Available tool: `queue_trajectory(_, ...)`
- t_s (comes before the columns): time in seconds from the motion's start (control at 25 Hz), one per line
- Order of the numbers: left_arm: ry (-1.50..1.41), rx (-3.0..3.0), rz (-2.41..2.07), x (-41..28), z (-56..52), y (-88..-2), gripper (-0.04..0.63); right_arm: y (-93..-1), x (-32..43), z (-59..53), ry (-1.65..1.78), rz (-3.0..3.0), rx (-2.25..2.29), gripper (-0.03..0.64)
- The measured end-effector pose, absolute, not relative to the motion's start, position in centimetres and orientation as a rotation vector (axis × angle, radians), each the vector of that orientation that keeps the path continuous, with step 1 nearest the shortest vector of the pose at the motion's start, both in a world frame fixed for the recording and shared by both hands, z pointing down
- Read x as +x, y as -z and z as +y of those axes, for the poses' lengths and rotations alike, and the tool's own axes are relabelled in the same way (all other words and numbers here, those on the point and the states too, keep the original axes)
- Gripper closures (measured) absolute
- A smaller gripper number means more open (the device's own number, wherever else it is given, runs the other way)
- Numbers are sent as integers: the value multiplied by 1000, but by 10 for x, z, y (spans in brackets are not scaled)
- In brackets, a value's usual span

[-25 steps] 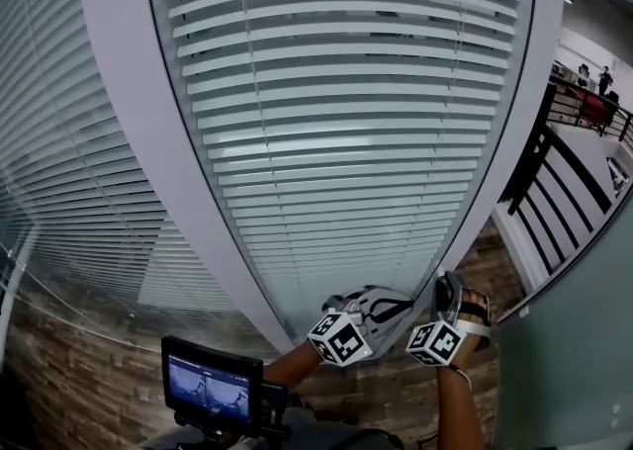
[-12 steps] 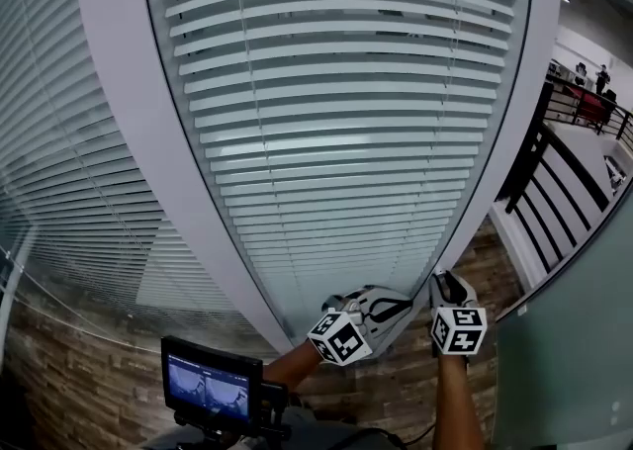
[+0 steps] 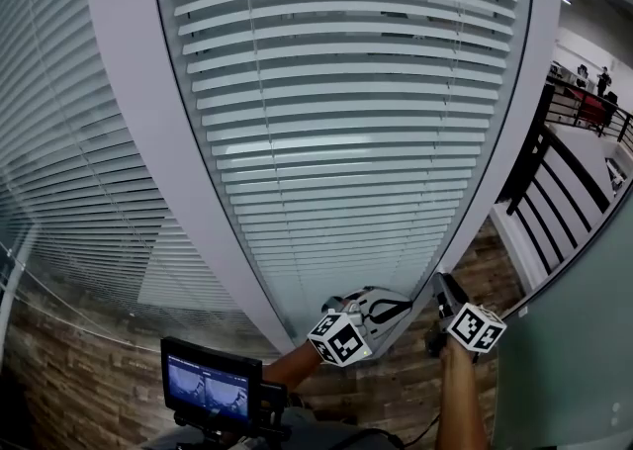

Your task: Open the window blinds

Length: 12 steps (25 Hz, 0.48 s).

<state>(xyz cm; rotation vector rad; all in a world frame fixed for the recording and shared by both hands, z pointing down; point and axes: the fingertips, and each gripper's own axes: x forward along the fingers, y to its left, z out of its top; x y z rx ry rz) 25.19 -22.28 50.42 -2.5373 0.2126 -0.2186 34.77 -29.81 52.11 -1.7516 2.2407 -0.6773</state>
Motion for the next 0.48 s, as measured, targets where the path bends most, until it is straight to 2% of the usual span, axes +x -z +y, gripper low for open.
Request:
queue_trajectory(0.12, 217, -2543, 210, 250, -219, -510, 591, -520, 342, -287, -206, 2651, -2407, 468)
queue_trajectory(0.24, 217, -2547, 217, 249, -219, -512, 591, -520, 330, -287, -932, 2807, -2664, 466)
queue_trajectory(0.36, 212, -2547, 216, 249, -220, -506, 591, -523, 325, -295, -1289, 2863, -2736, 478)
queue_trajectory(0.4, 209, -2547, 215, 249, -221, -502, 591, -520, 324, -298, -1308, 2856, -2742, 491)
queue_trajectory(0.48, 205, -2549, 218, 247, -224, -496, 591, -512, 324, -301, -1119, 2824, -2716, 494)
